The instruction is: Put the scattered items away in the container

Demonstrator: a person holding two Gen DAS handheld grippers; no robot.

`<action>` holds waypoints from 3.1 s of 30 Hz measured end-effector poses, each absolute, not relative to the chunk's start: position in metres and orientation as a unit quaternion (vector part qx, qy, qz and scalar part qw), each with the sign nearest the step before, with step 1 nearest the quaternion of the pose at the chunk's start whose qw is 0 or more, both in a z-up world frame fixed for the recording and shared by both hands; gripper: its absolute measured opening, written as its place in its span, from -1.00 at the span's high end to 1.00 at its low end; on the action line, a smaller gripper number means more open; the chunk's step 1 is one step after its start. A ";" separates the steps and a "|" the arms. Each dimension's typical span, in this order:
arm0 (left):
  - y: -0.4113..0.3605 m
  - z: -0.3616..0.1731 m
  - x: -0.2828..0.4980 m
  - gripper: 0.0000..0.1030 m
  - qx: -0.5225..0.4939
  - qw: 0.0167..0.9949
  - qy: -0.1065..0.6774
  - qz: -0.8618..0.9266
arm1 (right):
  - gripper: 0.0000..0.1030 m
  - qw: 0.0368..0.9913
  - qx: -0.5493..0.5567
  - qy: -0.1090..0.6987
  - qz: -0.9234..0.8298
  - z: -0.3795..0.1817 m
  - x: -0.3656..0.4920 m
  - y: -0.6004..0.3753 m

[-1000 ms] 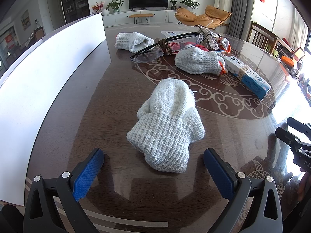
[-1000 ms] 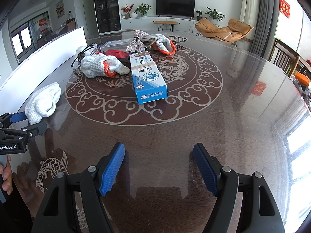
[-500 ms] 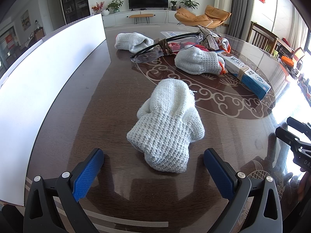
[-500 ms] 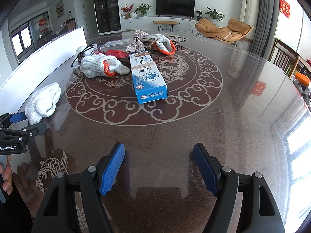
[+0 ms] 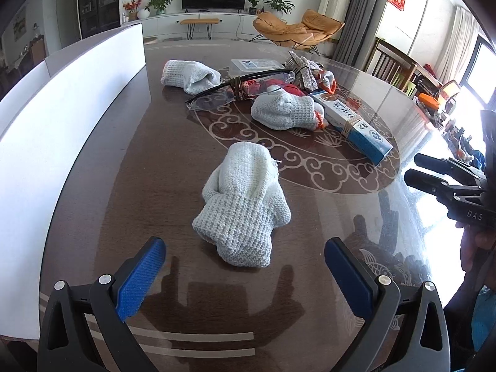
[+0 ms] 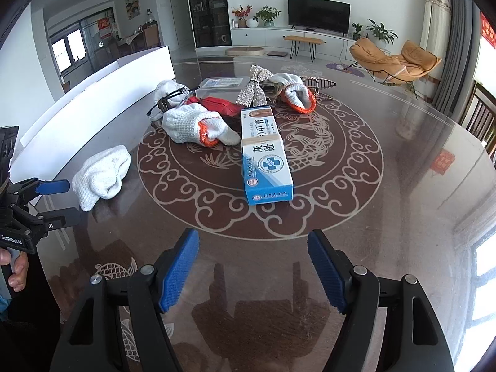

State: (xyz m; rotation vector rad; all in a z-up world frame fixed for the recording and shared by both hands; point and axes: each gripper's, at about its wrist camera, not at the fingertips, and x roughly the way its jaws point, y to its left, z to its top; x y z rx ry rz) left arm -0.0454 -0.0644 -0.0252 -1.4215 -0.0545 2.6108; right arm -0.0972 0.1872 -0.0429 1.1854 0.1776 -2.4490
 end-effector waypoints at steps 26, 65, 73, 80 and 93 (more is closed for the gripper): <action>-0.059 -0.008 -0.058 0.47 -0.491 0.128 -0.095 0.856 | 0.15 0.256 0.493 0.002 -0.832 -0.037 -0.114 0.173; -0.307 0.108 -0.040 -0.86 -0.399 -0.096 -0.093 0.907 | 0.00 0.387 0.399 -0.047 -0.830 0.055 -0.161 -0.159; -0.103 0.033 -0.055 -1.00 -0.458 0.075 -0.045 0.885 | 0.00 0.164 0.378 0.070 -0.908 -0.004 -0.105 0.068; -0.009 -0.025 -0.111 -1.00 -0.458 0.066 0.012 0.886 | 0.00 0.052 0.434 0.049 -0.898 -0.061 -0.111 0.187; -0.011 -0.042 -0.151 -1.00 -0.456 0.027 0.015 0.889 | -0.16 0.048 0.437 0.031 -0.897 -0.065 -0.166 0.194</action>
